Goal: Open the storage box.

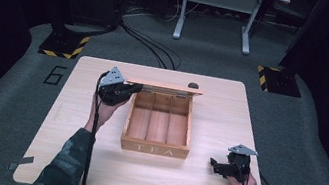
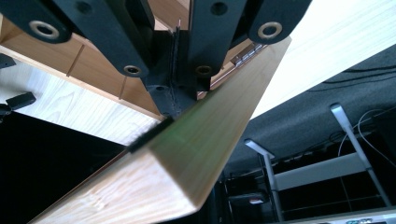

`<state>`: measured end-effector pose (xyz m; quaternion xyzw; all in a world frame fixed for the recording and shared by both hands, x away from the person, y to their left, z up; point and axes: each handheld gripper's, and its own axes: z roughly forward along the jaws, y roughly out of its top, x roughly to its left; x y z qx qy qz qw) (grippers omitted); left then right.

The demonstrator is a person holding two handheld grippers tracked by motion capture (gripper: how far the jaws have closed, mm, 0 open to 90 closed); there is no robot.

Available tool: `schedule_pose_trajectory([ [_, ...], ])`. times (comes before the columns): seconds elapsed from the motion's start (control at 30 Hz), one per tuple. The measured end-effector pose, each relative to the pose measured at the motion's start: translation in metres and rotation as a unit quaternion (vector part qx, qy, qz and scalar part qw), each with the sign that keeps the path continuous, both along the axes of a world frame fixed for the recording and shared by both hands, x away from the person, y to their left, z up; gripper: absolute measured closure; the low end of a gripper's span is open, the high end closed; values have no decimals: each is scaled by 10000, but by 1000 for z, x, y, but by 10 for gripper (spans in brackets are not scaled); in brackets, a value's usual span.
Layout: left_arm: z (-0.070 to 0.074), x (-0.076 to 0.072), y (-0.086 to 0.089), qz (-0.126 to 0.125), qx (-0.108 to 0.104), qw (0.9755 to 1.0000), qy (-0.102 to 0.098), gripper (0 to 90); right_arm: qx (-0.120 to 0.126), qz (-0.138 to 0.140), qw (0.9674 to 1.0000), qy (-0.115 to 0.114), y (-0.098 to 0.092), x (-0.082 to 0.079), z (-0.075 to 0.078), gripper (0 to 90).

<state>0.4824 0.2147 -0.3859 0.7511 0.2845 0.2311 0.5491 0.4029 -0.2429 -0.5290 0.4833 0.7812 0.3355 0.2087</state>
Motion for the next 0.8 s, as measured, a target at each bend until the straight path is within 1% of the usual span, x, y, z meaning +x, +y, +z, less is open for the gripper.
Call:
schedule_pose_trajectory([
  [0.8, 2, 1, 0, 10, 47, 10000, 20, 891, 1, 8, 10000, 13, 0, 0, 0, 41],
])
